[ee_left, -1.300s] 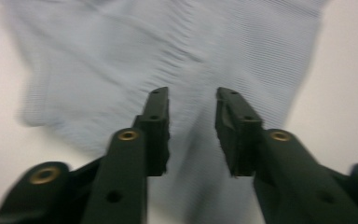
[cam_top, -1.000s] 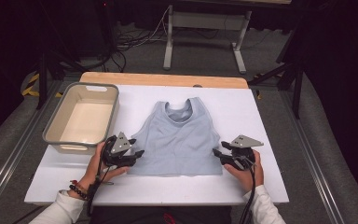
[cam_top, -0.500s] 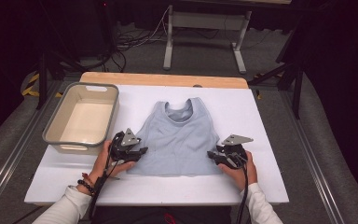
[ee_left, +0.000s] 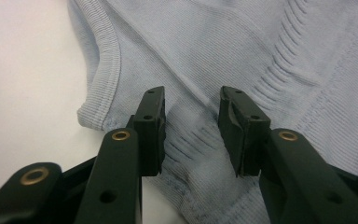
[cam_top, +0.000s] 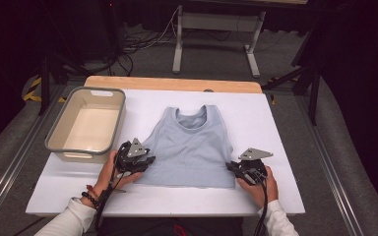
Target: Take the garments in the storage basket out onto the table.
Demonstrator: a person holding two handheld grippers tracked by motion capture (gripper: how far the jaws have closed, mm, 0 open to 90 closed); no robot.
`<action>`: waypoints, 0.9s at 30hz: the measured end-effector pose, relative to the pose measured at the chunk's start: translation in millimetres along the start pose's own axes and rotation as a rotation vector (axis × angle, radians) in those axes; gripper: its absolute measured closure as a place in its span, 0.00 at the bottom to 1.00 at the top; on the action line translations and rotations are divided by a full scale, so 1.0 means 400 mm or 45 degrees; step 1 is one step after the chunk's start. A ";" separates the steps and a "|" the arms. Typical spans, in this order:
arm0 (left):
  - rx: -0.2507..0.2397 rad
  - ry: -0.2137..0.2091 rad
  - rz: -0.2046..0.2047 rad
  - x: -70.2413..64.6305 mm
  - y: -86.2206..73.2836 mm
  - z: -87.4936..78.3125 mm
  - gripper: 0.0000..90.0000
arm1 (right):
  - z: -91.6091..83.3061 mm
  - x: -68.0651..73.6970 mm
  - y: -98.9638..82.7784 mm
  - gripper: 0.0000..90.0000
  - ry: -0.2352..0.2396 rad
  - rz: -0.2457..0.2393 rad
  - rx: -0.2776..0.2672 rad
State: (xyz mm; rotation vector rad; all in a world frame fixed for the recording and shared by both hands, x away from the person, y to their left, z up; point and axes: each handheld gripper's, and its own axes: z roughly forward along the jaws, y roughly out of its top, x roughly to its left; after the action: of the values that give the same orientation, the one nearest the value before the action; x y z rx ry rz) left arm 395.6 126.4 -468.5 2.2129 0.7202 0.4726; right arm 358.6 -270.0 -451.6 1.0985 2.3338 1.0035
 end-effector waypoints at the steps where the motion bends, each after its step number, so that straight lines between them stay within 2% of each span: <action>1: 0.001 0.007 0.005 0.000 0.001 0.000 0.67 | -0.001 0.002 -0.001 0.94 -0.006 -0.010 -0.003; 2: 0.003 0.018 0.013 0.001 0.003 0.000 0.64 | -0.001 0.003 0.000 0.93 -0.015 -0.019 -0.004; 5: -0.016 0.035 -0.020 0.014 0.017 0.004 0.55 | -0.004 0.001 0.005 0.84 -0.042 -0.040 -0.044; 7: -0.024 0.042 -0.025 0.020 0.030 0.009 0.51 | -0.011 -0.013 0.016 0.75 -0.063 -0.013 -0.114; 9: -0.041 0.060 -0.015 0.024 0.053 0.014 0.50 | -0.014 -0.024 0.026 0.73 -0.067 0.003 -0.155; 12: -0.059 0.100 0.005 0.032 0.092 0.028 0.45 | -0.010 -0.048 0.056 0.64 -0.121 0.002 -0.207; 15: -0.068 0.098 -0.036 0.048 0.124 0.052 0.41 | -0.003 -0.071 0.084 0.57 -0.135 0.001 -0.233; 16: -0.054 0.114 -0.043 0.055 0.135 0.063 0.40 | 0.001 -0.078 0.093 0.55 -0.140 0.000 -0.242; 18: -0.038 0.130 -0.056 0.062 0.144 0.078 0.38 | 0.015 -0.091 0.108 0.52 -0.121 0.006 -0.233; 21: -0.005 0.141 -0.108 0.082 0.157 0.107 0.37 | 0.044 -0.104 0.118 0.49 -0.128 0.003 -0.210; 23: 0.010 0.129 -0.155 0.097 0.160 0.127 0.36 | 0.070 -0.119 0.120 0.47 -0.118 0.031 -0.194; 24: 0.010 0.129 -0.155 0.097 0.160 0.127 0.36 | 0.077 -0.125 0.120 0.47 -0.106 0.053 -0.195; 26: 0.055 0.124 -0.166 0.104 0.157 0.147 0.36 | 0.090 -0.133 0.120 0.45 -0.089 0.075 -0.183; 27: 0.073 0.091 -0.185 0.106 0.153 0.154 0.36 | 0.098 -0.136 0.119 0.45 -0.074 0.085 -0.166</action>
State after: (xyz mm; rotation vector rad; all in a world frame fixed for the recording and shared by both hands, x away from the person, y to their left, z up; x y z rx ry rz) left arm 482.3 85.2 -458.1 2.1866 0.9360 0.4646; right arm 440.2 -274.0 -441.6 1.1450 2.1659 1.1153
